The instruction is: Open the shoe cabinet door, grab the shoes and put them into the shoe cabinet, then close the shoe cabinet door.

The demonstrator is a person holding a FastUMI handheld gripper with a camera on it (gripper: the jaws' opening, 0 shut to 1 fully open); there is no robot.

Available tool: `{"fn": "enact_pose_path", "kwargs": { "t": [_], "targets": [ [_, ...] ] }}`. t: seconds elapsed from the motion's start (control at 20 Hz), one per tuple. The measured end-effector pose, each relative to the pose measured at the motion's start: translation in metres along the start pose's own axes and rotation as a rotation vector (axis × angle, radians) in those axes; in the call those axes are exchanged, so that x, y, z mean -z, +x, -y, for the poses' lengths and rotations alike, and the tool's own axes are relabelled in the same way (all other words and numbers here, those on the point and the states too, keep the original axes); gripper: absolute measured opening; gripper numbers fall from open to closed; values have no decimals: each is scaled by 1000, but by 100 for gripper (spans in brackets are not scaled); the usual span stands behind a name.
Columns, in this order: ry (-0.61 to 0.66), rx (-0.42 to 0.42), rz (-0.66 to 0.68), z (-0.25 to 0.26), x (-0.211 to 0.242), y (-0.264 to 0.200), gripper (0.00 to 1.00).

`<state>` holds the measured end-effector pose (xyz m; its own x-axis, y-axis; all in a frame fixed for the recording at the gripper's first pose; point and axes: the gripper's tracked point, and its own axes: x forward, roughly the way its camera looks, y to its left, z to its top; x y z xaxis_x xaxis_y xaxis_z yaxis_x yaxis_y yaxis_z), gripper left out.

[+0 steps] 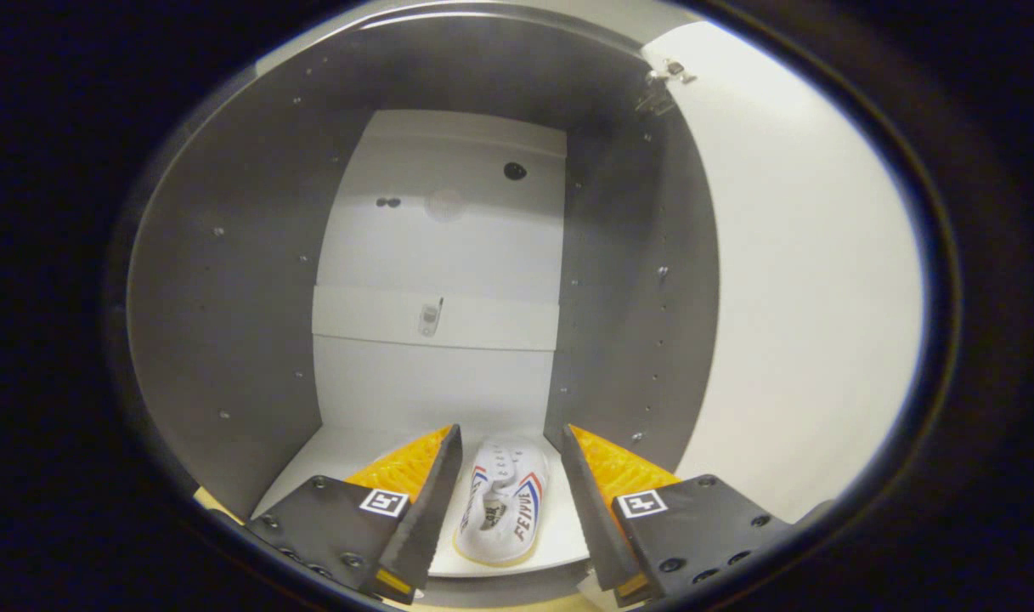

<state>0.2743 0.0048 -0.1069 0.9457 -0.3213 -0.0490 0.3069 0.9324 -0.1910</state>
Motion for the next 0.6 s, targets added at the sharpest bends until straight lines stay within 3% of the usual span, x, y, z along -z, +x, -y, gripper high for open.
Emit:
{"fn": "enact_pose_path", "kwargs": {
  "t": [0.6],
  "targets": [
    [2, 128, 191, 37, -77, -185, 74]
  ]
}}
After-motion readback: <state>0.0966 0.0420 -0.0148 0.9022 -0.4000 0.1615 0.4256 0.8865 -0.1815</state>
